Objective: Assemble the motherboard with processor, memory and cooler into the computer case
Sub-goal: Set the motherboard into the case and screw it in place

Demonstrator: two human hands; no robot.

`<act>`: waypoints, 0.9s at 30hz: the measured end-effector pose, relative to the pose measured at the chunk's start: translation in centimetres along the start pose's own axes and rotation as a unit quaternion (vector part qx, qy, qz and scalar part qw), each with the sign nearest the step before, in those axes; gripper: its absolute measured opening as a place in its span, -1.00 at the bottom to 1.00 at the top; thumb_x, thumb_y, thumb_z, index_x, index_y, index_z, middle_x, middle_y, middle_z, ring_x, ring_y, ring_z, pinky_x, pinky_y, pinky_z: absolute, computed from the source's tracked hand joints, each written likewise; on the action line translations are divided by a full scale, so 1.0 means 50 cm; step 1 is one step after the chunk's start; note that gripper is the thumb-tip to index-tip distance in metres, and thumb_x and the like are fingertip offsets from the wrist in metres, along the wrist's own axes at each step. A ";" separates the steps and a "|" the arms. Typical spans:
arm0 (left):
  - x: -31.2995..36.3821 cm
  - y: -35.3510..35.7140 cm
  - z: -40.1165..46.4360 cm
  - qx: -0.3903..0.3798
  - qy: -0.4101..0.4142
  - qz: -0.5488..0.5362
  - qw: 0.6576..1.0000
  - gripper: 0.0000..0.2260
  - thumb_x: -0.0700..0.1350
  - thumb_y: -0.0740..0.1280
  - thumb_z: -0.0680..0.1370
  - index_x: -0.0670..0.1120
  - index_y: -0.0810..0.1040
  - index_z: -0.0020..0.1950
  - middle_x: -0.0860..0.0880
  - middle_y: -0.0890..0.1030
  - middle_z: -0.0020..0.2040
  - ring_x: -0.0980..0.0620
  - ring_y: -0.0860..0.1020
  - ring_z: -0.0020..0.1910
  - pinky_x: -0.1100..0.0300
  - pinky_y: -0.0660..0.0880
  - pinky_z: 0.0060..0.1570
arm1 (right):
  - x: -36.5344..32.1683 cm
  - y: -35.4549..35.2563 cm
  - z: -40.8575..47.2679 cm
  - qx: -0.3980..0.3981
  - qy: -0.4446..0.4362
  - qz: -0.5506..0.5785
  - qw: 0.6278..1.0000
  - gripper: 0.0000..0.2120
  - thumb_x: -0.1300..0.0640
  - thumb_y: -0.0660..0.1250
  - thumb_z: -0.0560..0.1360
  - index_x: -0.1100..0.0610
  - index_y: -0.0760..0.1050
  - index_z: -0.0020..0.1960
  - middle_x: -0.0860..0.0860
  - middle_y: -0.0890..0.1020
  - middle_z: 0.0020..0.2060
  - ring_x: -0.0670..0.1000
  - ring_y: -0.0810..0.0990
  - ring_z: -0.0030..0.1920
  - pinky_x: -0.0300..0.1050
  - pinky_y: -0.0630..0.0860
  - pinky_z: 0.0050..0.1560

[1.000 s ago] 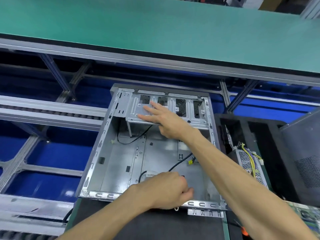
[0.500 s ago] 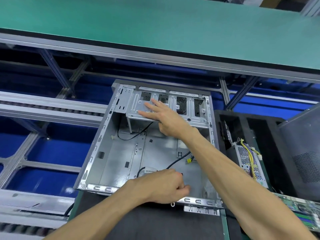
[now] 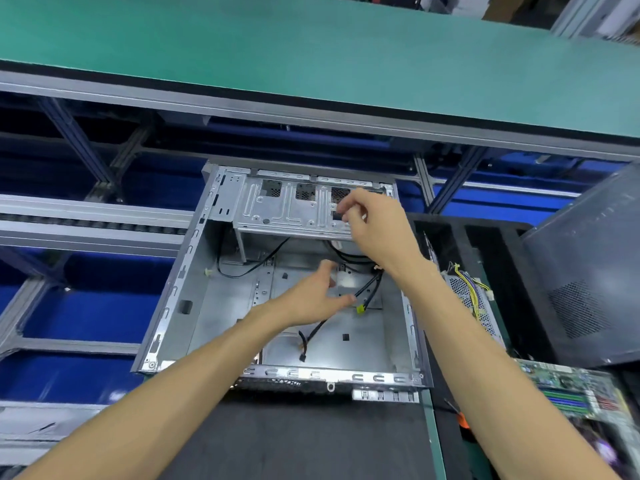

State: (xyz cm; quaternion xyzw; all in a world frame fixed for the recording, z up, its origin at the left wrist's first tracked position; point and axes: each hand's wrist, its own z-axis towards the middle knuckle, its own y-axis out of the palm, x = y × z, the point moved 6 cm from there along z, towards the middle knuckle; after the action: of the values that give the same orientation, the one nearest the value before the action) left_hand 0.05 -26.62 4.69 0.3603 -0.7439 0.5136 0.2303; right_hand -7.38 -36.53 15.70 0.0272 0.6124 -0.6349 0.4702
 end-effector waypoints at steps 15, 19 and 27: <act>-0.073 -0.036 0.033 0.055 -0.140 -0.357 0.922 -0.85 -0.21 0.24 0.56 -0.23 0.57 0.03 -0.12 0.54 -0.41 -0.08 0.50 -0.52 0.09 0.55 -0.44 | 0.048 0.120 -0.148 -0.372 0.099 -0.253 0.887 -0.93 0.25 0.21 0.54 0.21 0.46 -0.04 0.17 0.59 0.00 0.23 0.58 0.00 -0.07 0.47 -0.16; -0.094 -0.007 0.066 0.008 -0.224 -0.380 0.898 -0.66 -0.07 0.24 0.64 -0.29 0.42 0.29 -0.26 0.62 0.01 -0.18 0.62 -0.03 -0.02 0.61 -0.05 | 0.026 0.143 -0.174 -0.427 0.091 -0.183 0.881 -0.80 0.22 0.24 0.52 0.28 0.62 -0.09 0.16 0.66 -0.20 0.20 0.63 -0.16 -0.03 0.63 -0.16; -0.057 0.035 0.151 0.030 -0.239 -0.589 0.771 -0.87 -0.09 0.27 0.63 -0.12 0.50 0.11 -0.23 0.49 0.12 -0.11 0.53 -0.03 0.05 0.50 -0.06 | 0.030 0.152 -0.162 -0.426 0.130 -0.136 0.885 -0.67 0.26 0.14 0.53 0.22 0.65 0.11 0.15 0.69 -0.02 0.13 0.68 -0.13 0.02 0.66 -0.03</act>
State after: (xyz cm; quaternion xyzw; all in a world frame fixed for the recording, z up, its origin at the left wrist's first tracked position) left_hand 0.69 -32.43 -1.17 0.8459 -0.4010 0.1965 0.2917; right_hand -7.79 -29.40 7.05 -0.1768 0.8773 -0.3614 0.2618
